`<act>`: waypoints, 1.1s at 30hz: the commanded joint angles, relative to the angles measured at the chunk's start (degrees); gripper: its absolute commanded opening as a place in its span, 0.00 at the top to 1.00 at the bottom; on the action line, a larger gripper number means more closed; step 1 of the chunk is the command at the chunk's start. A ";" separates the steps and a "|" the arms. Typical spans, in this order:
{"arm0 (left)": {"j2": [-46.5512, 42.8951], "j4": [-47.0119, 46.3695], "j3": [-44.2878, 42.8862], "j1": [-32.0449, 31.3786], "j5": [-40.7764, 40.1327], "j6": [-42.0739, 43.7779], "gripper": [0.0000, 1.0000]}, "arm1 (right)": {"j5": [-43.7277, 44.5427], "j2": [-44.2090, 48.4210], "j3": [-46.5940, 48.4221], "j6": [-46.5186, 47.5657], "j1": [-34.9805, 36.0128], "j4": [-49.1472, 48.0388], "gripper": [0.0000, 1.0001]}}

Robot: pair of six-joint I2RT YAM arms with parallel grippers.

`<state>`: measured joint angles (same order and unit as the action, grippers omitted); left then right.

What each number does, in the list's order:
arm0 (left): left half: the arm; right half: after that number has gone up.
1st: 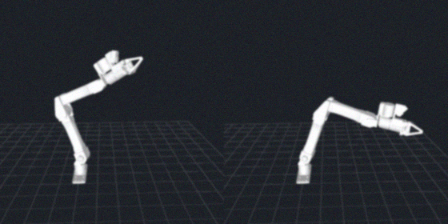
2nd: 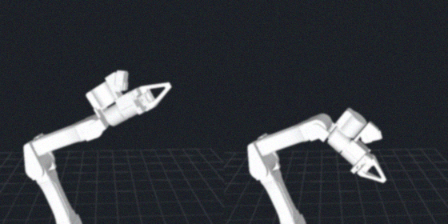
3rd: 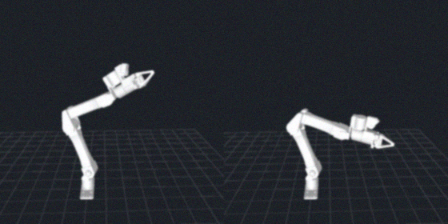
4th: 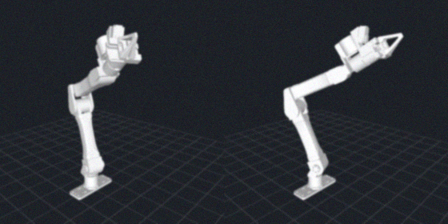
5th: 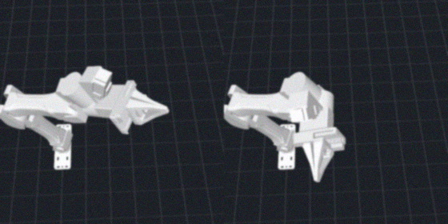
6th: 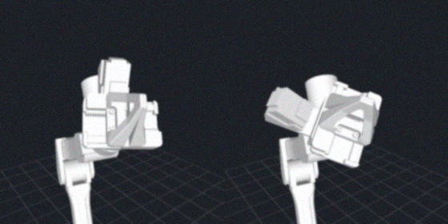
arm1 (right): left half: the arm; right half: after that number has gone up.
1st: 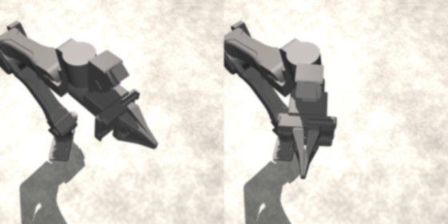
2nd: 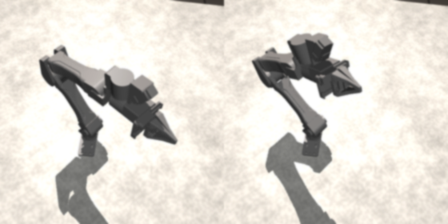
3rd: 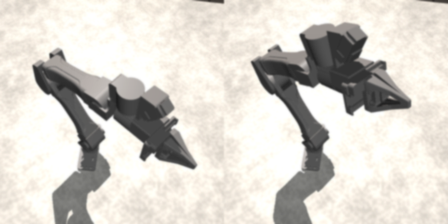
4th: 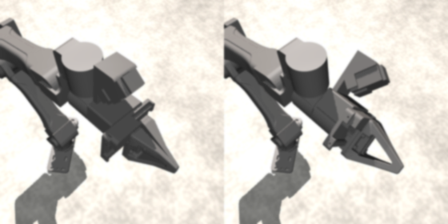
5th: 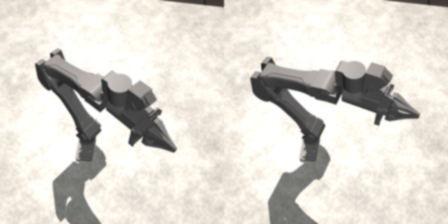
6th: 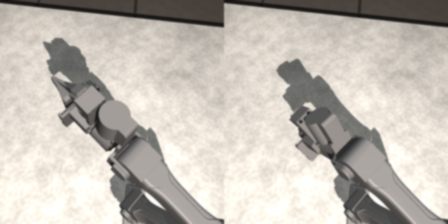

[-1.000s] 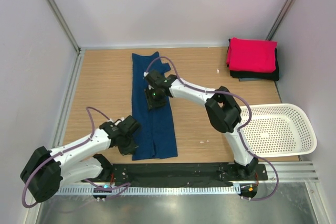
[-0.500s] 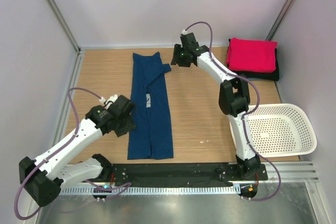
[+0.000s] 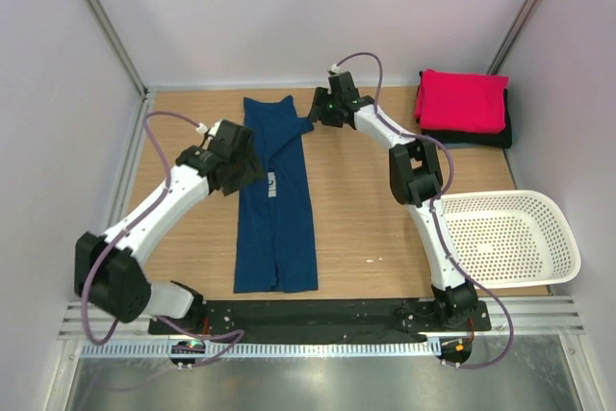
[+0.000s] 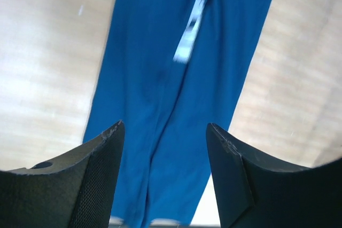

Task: Fold and stack the t-shirts
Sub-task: Fold the tshirt

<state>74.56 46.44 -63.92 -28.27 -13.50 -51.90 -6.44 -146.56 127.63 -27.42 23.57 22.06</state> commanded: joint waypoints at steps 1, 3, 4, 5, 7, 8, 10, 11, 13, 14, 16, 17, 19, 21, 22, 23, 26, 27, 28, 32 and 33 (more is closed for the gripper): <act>6.96 -12.24 -6.99 3.13 4.00 8.11 0.36 | -1.12 -0.30 2.27 -2.89 0.33 -6.24 0.39; 10.15 -13.03 -11.46 4.01 4.00 10.93 0.36 | -1.21 -0.74 1.57 -4.04 0.25 -7.38 0.42; 11.90 -13.30 -12.62 4.36 4.18 11.81 0.36 | -1.30 -1.18 1.39 -4.39 0.42 -7.65 0.43; 14.62 -13.82 -13.68 4.80 4.53 13.47 0.36 | -1.21 -1.36 1.13 -5.18 0.42 -7.82 0.44; 17.27 -15.14 -15.96 6.12 5.23 14.02 0.36 | -1.30 -1.80 1.13 -5.62 0.51 -7.74 0.47; 19.37 -16.02 -16.49 6.56 5.41 14.45 0.36 | -1.47 -1.80 0.52 -6.06 0.51 -7.74 0.48; 21.05 -19.00 -17.55 7.53 5.93 14.81 0.36 | -1.47 -1.80 -0.19 -6.24 0.68 -8.79 0.48; 23.15 -20.23 -17.81 7.79 6.20 15.59 0.36 | -1.47 -1.80 -0.54 -6.24 0.77 -9.05 0.48; 25.62 -22.79 -19.22 8.58 7.25 16.21 0.35 | -1.74 -2.32 -0.37 -6.51 0.86 -9.76 0.49; 26.94 -23.40 -20.96 8.85 7.69 16.39 0.35 | -1.91 -3.02 0.15 -6.68 0.86 -9.85 0.52; 31.42 -24.20 -23.43 9.81 8.04 16.65 0.36 | -2.00 -3.64 0.86 -6.94 0.95 -10.02 0.56; 32.82 -24.37 -26.05 10.16 8.40 16.74 0.37 | -1.91 -3.82 1.21 -7.03 1.04 -10.11 0.58; 37.39 -24.90 -28.44 10.95 9.54 16.92 0.40 | -2.09 -4.17 1.21 -7.21 1.04 -10.46 0.63; 40.21 -26.30 -31.51 11.13 9.89 17.09 0.42 | -2.35 -4.08 0.95 -7.12 1.04 -10.72 0.64; 42.83 -26.83 -32.66 11.13 9.98 17.62 0.44 | -2.35 -4.00 1.04 -7.03 1.04 -10.90 0.65; 43.99 -27.10 -33.80 11.13 9.89 17.80 0.45 | -2.18 -3.99 0.86 -6.86 0.95 -10.99 0.65; 48.65 -27.01 -38.20 11.31 8.23 18.06 0.50 | -1.91 -3.73 0.95 -6.68 1.04 -11.60 0.66; 49.70 -26.75 -39.25 11.66 7.88 18.15 0.51 | -2.00 -3.82 1.04 -6.60 1.04 -11.87 0.67; 50.67 -26.83 -40.83 11.75 7.87 18.24 0.52 | -1.91 -3.82 1.04 -6.59 1.04 -12.04 0.70; 54.71 -25.61 -43.74 12.45 7.44 18.33 0.57 | -1.91 -4.17 1.21 -5.98 1.04 -12.31 0.74; 54.90 -25.34 -43.83 12.36 7.08 18.50 0.57 | -2.00 -4.26 1.21 -5.98 1.04 -12.31 0.74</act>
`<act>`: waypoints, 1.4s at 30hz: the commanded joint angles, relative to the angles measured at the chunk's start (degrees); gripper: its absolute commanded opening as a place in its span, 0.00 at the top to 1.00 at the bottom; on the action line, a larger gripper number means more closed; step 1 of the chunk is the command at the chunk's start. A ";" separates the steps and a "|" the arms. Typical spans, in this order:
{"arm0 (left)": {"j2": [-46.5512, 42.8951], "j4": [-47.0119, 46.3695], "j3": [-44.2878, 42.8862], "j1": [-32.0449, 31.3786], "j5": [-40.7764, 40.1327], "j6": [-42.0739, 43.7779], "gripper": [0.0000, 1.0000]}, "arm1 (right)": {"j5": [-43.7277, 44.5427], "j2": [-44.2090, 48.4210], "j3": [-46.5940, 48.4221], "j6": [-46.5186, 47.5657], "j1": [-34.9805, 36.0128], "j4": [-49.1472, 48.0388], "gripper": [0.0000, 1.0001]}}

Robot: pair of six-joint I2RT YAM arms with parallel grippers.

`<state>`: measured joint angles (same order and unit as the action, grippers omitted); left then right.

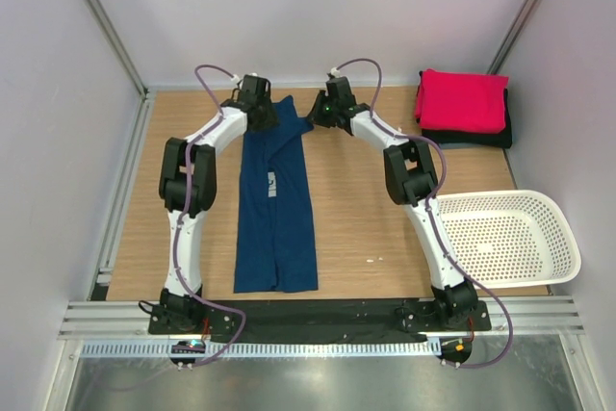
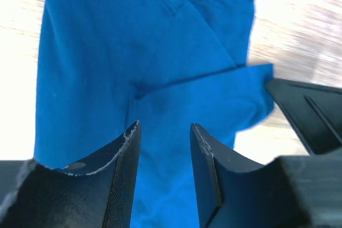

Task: Fold and stack the t-shirts
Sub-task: Fold the tshirt

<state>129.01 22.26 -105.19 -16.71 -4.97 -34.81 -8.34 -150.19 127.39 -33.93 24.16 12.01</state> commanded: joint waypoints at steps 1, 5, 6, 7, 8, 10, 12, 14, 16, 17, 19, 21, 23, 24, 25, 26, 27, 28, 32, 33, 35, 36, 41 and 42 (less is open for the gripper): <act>0.63 -1.17 -2.48 0.80 -2.40 1.50 0.57 | -0.19 -0.63 1.45 0.71 0.45 -2.17 0.74; 1.24 -1.08 -2.92 1.24 -3.29 2.28 0.54 | -0.27 -0.89 1.45 0.89 0.45 -2.25 0.74; 1.42 -1.08 -3.18 1.33 -3.38 2.37 0.54 | -0.19 -0.81 1.45 0.97 0.45 -2.25 0.74; 1.68 -1.08 -3.53 1.33 -3.29 2.46 0.54 | -0.27 -0.89 1.45 0.97 0.45 -2.08 0.74; 1.94 -0.73 -4.32 1.50 -3.29 2.46 0.54 | -0.01 -0.81 1.37 0.97 0.45 -2.17 0.76; 3.17 -0.38 -5.20 1.68 -2.50 2.29 0.56 | 0.08 -0.89 1.45 0.97 0.36 -2.25 0.77; 4.31 -0.02 -5.82 1.77 -1.62 2.11 0.58 | 0.16 -1.07 1.54 0.97 0.45 -2.26 0.78; 4.76 0.15 -5.82 1.68 -1.53 2.02 0.60 | 0.08 -1.07 1.63 0.97 0.45 -2.34 0.78; 5.37 0.33 -6.08 1.77 -1.36 2.02 0.62 | 0.08 -1.24 1.80 1.06 0.36 -2.26 0.78; 5.72 0.67 -6.26 1.77 -1.18 2.02 0.63 | 0.16 -1.16 1.89 1.32 0.45 -2.34 0.79; 6.51 1.29 -7.48 1.86 -0.83 2.20 0.66 | 0.25 -1.42 2.33 1.32 0.36 -2.34 0.80; 6.95 2.26 -8.10 1.86 -0.65 2.46 0.67 | 0.34 -1.68 2.86 1.24 0.45 -2.25 0.80; 7.39 2.61 -8.81 1.86 -0.48 2.64 0.69 | 0.25 -1.95 3.56 1.15 0.36 -2.25 0.83; 7.48 2.61 -8.98 1.86 -0.22 2.73 0.75 | 0.25 -2.04 3.65 1.24 0.36 -2.25 0.84; 7.66 2.52 -9.42 1.77 0.31 2.90 0.79 | 0.25 -2.04 3.65 1.15 0.36 -2.34 0.86; 7.92 2.78 -9.68 1.86 0.49 2.90 0.83 | 0.17 -1.95 3.56 1.24 0.45 -2.52 0.89; 7.92 3.05 -10.12 1.77 0.58 2.99 0.89 | 0.34 -2.04 3.74 1.32 0.45 -2.61 0.95; 7.92 3.05 -10.13 1.77 0.58 2.99 0.92 | 0.25 -2.04 3.83 1.33 0.45 -2.61 0.95; 5.91 2.88 -9.60 1.77 0.32 3.61 1.00 | 0.51 -1.42 3.92 1.33 0.27 -3.39 0.99; 4.77 2.70 -9.34 1.77 0.23 3.87 1.00 | 0.52 -0.90 3.92 1.33 0.36 -3.66 0.99; 3.45 2.09 -7.50 1.86 0.23 3.70 1.00 | 1.13 -0.20 3.92 1.76 0.36 -4.36 0.99; 1.61 1.65 -6.53 1.77 0.40 2.82 1.00 | 1.39 0.59 4.00 1.94 0.36 -4.62 0.99; -4.37 -4.23 1.90 1.77 1.98 -1.13 1.00 | 2.98 3.41 4.09 3.70 0.18 -5.86 0.99; -5.08 -4.94 4.18 1.86 2.59 -1.66 1.00 | 3.24 4.37 4.09 3.87 0.01 -5.95 0.99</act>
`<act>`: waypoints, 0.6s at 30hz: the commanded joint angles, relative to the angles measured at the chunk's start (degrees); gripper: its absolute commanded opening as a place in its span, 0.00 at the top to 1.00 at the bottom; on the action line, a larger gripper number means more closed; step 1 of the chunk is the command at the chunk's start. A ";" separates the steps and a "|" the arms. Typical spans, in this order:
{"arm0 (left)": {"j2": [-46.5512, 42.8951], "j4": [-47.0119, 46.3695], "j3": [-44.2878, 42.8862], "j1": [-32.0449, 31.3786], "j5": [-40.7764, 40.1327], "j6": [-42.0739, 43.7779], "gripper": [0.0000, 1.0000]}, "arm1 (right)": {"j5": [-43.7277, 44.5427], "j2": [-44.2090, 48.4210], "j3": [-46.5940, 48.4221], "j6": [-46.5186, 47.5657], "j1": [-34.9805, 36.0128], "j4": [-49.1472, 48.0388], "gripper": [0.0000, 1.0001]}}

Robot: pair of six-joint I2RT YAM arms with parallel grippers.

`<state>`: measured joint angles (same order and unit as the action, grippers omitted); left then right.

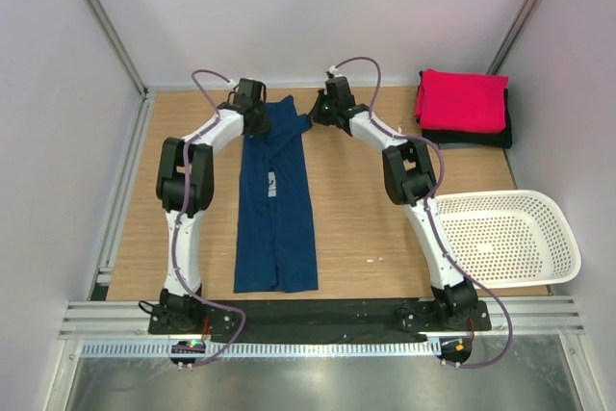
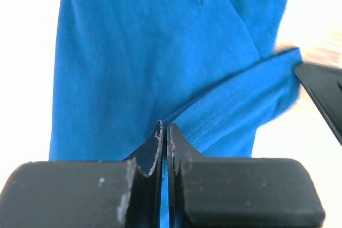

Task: Fold and stack the t-shirts
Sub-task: Fold the tshirt

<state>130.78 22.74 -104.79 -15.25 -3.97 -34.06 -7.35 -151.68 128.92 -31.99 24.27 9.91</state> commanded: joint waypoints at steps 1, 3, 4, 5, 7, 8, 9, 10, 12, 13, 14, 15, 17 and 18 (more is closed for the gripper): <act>-8.16 -6.47 4.50 0.39 1.77 -3.19 1.00 | 2.43 6.21 2.56 2.10 -0.02 -4.11 0.99; -9.31 -7.09 5.82 0.39 2.21 -3.81 1.00 | 2.52 6.92 2.47 2.63 0.07 -4.55 0.99; -9.75 -7.97 6.96 0.39 2.47 -4.25 1.00 | 2.43 7.18 2.47 2.72 -0.10 -4.72 0.99; -10.71 -8.32 7.58 0.39 2.56 -4.87 1.00 | 2.26 7.62 2.47 2.81 -0.02 -5.25 0.99; -11.51 -9.03 8.98 0.39 2.83 -5.75 1.00 | 1.65 7.97 2.39 2.72 -0.01 -5.78 0.99; -12.47 -9.29 9.69 0.39 2.82 -6.97 1.00 | 1.47 8.15 2.39 2.55 -0.01 -6.39 0.99; -13.00 -9.56 10.48 0.39 2.65 -7.59 1.00 | 1.21 8.32 2.39 2.63 -0.01 -6.74 0.99; -13.79 -10.17 12.66 0.30 1.87 -8.38 1.00 | 0.77 8.41 2.39 2.63 0.07 -7.18 0.99; -16.51 -11.40 15.57 0.22 0.90 -10.49 1.00 | 0.15 8.33 2.65 2.98 0.16 -8.33 0.99; -17.39 -12.88 16.98 0.13 0.46 -11.37 1.00 | -0.11 8.33 2.91 3.07 0.34 -8.59 0.99; -18.36 -13.86 20.04 0.22 0.02 -12.07 1.00 | -0.46 8.07 3.17 3.59 0.69 -9.20 0.99; -20.20 -14.39 21.28 0.22 -0.34 -13.38 1.00 | -0.82 7.71 4.13 3.95 0.78 -9.47 0.99; -21.79 -15.36 23.83 -0.22 -1.13 -14.36 1.00 | -1.69 6.84 5.11 5.00 1.30 -9.56 0.99; -23.28 -15.62 25.93 -0.31 -2.35 -15.49 1.00 | -1.96 5.70 5.55 5.44 2.00 -9.56 0.99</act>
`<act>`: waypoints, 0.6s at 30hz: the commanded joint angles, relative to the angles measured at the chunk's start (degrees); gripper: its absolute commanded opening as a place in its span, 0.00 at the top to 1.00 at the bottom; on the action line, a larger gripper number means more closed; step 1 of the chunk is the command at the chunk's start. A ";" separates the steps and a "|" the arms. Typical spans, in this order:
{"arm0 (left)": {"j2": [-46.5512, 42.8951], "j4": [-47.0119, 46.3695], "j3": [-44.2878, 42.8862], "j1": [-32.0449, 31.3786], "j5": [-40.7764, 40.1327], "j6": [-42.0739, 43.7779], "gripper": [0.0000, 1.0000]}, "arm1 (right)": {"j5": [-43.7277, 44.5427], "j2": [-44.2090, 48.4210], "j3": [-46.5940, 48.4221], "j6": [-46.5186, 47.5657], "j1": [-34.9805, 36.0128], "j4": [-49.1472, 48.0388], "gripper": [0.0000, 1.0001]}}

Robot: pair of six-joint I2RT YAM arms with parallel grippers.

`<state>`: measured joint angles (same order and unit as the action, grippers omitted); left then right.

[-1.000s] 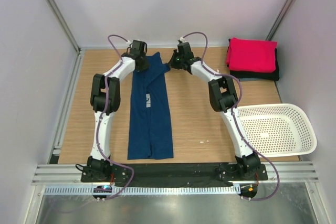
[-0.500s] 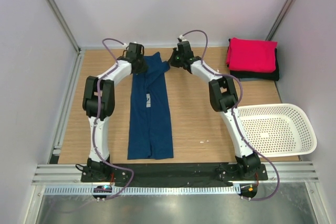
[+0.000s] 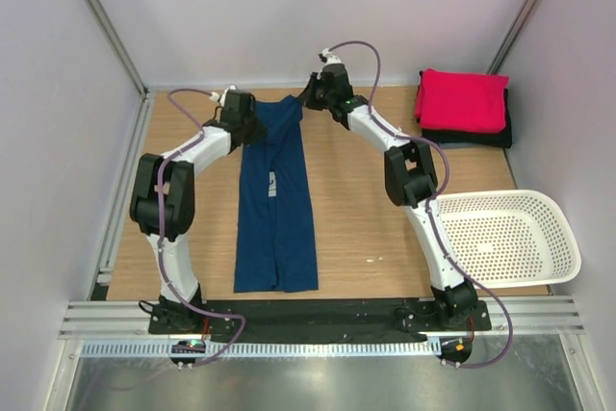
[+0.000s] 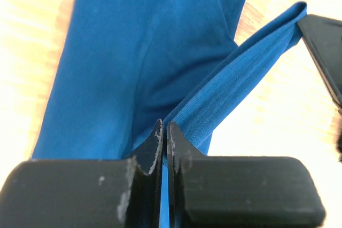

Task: Fold and stack the t-shirts
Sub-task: Fold the tshirt

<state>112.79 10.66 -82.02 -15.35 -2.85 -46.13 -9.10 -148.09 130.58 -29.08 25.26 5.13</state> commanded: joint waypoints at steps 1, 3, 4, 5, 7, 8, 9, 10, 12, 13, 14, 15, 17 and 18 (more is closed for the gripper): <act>-6.00 -4.23 4.57 -0.55 -3.91 -3.96 1.00 | -0.21 1.41 5.54 4.02 1.46 -4.77 0.99; -7.05 -4.85 7.47 -0.82 -5.05 -5.02 1.00 | 0.14 0.00 6.78 4.99 2.51 -4.69 0.98; -7.84 -5.29 8.27 -1.25 -5.41 -6.33 1.00 | 0.05 -0.79 7.14 5.43 2.78 -4.77 0.99; -8.11 -5.73 9.15 -1.43 -5.58 -6.95 1.00 | -0.12 -1.23 7.23 5.53 2.96 -4.86 0.99; -8.64 -5.91 10.90 -1.87 -5.94 -8.70 1.00 | -0.56 -2.54 7.75 5.70 3.39 -4.77 0.99; -8.47 -5.91 11.35 -2.05 -5.68 -9.15 1.00 | -1.09 -2.99 8.02 5.96 3.66 -6.51 0.99; -8.38 -5.82 11.70 -2.22 -5.33 -9.94 1.00 | -1.44 -3.43 8.28 6.14 3.66 -6.62 0.99; -8.47 -5.73 13.01 -2.31 -5.23 -10.73 1.00 | -1.44 -3.95 9.15 6.49 4.10 -6.62 0.99; -8.64 -5.82 14.60 -2.66 -6.02 -13.71 1.00 | -1.18 -5.27 9.69 7.10 4.19 -6.62 0.99; -8.82 -6.00 15.82 -2.75 -6.02 -14.51 1.00 | -0.66 -5.54 9.78 7.28 4.27 -6.53 0.99; -8.73 -6.35 16.18 -2.92 -5.68 -15.30 1.00 | -0.30 -6.15 9.78 7.37 4.36 -6.44 0.98; -8.30 -6.44 16.36 -3.36 -5.50 -15.39 1.00 | -0.04 -6.33 9.60 7.63 4.36 -6.27 0.98; -7.77 -6.35 16.63 -3.72 -5.58 -15.92 1.00 | 0.66 -6.77 9.69 8.07 4.36 -5.48 0.96; -7.42 -6.26 16.80 -3.80 -5.93 -16.53 1.00 | 0.84 -7.21 9.60 8.34 4.36 -5.48 0.94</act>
<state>106.19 4.67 -65.84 -18.28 -7.40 -60.12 -11.03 -155.44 137.67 -22.98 30.30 2.66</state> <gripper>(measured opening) 0.011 0.050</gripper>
